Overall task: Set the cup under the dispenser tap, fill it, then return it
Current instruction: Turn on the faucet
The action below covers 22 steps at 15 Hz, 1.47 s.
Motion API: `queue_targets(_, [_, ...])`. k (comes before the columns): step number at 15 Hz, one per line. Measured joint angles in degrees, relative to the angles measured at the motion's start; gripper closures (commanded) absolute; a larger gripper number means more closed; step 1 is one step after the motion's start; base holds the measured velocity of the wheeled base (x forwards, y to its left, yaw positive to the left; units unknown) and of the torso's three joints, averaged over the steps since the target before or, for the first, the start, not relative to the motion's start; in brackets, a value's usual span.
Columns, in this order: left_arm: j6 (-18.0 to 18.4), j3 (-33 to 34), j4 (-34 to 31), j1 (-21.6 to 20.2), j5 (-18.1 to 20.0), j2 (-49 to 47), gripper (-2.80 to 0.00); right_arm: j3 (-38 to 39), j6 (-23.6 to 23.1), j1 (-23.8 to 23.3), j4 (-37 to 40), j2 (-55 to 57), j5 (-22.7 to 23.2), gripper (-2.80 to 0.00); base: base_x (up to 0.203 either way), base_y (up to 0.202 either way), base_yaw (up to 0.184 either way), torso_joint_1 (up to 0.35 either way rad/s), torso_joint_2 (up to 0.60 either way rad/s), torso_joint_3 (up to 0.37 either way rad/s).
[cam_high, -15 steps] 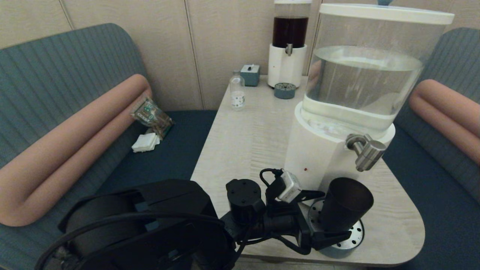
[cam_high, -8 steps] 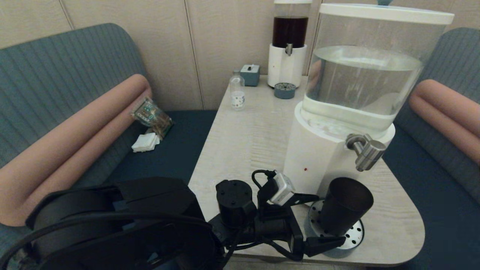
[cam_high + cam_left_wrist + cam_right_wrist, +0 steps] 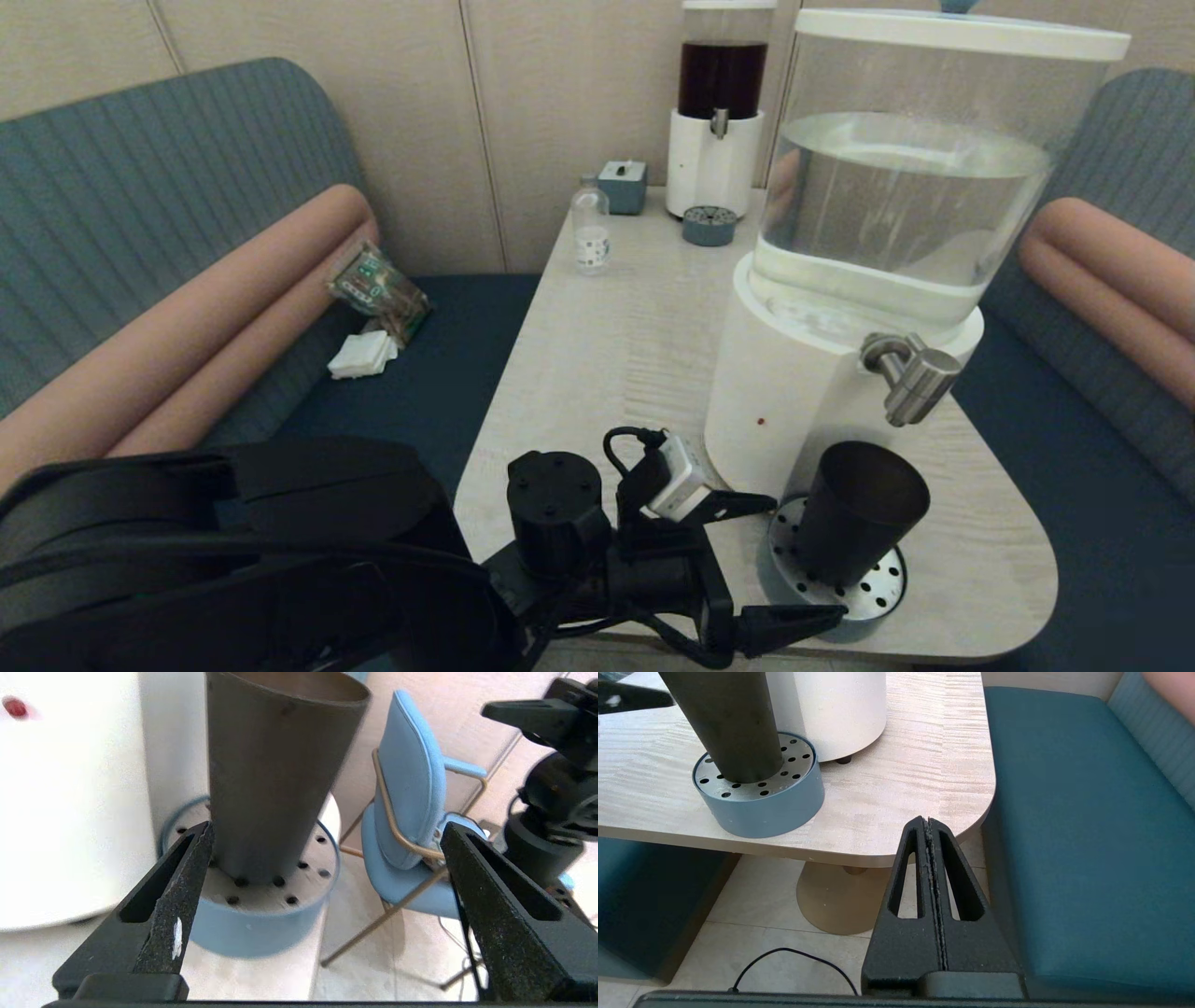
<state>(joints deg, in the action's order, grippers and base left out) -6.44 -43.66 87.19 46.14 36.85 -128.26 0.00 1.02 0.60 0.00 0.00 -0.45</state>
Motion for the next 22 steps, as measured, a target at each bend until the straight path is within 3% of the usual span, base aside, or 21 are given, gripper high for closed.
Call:
queue_targets(4, [0.0,8.1,0.0,-0.7,-1.2,4.8,-2.8,0.0,0.0,0.0,0.0,0.0,0.0,0.0,0.0,0.0,0.0,0.0,0.0,0.0])
queue_targets(9, [-0.1,21.2,0.0,-5.9,-6.8,16.7,-2.8,0.0,0.0,0.0,0.0,0.0,0.0,0.0,0.0,0.0,0.0,0.0,0.0,0.0])
queue_targets(10, [-0.3,23.8,0.0,-7.5,-7.8,20.2,0.0,0.0,0.0,0.0,0.0,0.0,0.0,0.0,0.0,0.0,0.0,0.0,0.0,0.0])
queue_targets(14, [-2.5,30.3,0.0,-12.8,-11.8,33.3,0.0,0.0,0.0,0.0,0.0,0.0,0.0,0.0,0.0,0.0,0.0,0.0,0.0,0.0])
queue_targets(19, [-9.5,28.6,0.0,-16.8,-28.5,43.3,0.0,0.0,0.0,0.0,0.0,0.0,0.0,0.0,0.0,0.0,0.0,0.0,0.0,0.0])
queue_targets(22, [-11.5,28.7,0.0,-24.3,-32.9,47.1,0.0,0.0,0.0,0.0,0.0,0.0,0.0,0.0,0.0,0.0,0.0,0.0,0.0,0.0])
